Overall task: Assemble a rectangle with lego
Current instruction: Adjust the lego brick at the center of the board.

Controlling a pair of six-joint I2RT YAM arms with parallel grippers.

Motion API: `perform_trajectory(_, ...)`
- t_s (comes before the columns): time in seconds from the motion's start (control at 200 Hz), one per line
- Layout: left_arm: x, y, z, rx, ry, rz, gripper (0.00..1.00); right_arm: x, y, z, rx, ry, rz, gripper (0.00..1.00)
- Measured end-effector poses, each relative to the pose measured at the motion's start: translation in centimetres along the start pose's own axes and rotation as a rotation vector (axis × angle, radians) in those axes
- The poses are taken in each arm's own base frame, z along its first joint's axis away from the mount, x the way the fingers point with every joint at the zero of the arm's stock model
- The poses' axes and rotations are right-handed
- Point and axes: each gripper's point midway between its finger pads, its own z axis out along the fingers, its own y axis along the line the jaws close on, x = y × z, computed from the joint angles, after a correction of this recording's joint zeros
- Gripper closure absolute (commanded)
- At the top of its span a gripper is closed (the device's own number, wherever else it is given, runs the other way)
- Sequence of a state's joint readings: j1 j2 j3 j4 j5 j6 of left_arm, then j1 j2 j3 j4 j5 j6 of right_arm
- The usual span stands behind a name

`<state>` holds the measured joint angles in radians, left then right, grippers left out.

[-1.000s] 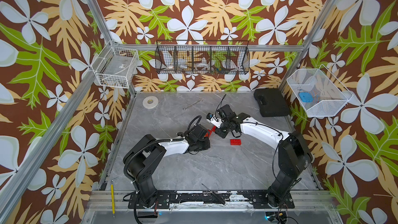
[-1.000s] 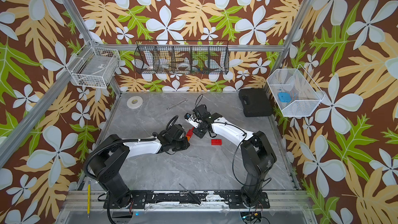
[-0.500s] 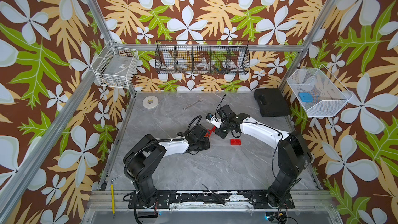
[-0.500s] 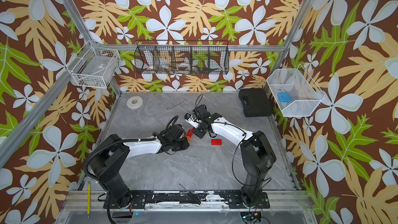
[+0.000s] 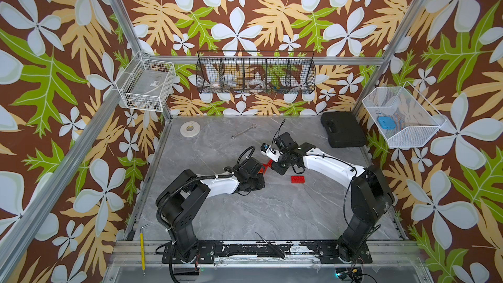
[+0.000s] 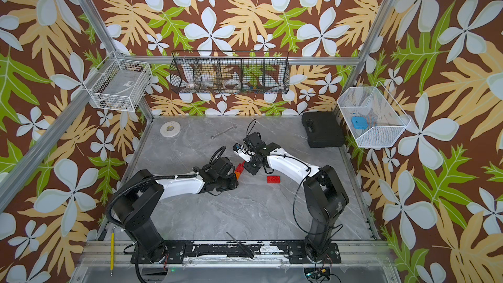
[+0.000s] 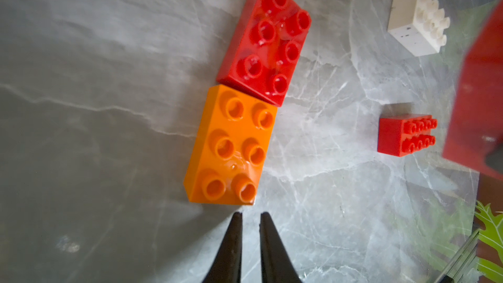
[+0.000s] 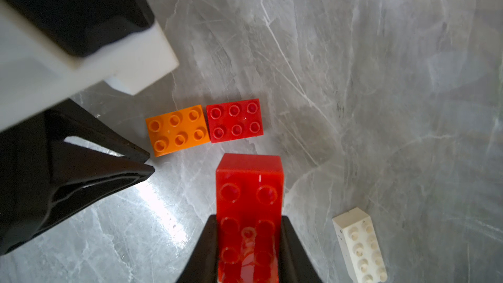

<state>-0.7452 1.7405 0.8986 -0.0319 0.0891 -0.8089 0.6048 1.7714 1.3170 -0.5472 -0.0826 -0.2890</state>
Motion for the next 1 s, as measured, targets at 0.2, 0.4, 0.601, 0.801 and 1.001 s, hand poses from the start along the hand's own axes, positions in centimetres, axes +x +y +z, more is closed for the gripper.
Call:
perform_trajectory(0.2, -0.1, 0.1, 0.0, -0.005, -0.004, 0.000, 0.83, 0.0, 0.0, 0.0, -0.001, 0.000, 0.000, 0.82)
perform_trajectory(0.4, -0.3, 0.3, -0.1, -0.017, -0.016, 0.002, 0.82, 0.0, 0.0, 0.0, -0.001, 0.000, 0.000, 0.82)
perform_trajectory(0.601, -0.8, 0.4, -0.2, -0.021, -0.025, 0.000, 0.82, 0.0, 0.0, 0.0, -0.001, 0.000, 0.000, 0.82)
perform_trajectory(0.801, -1.1, 0.7, -0.2, -0.029, -0.028, 0.009, 0.83, 0.0, 0.1, 0.0, -0.005, -0.002, 0.000, 0.82)
perform_trajectory(1.001, -0.8, 1.2, -0.3, -0.044, -0.017, 0.014, 0.83, 0.0, 0.4, 0.2, -0.018, 0.000, -0.002, 0.82)
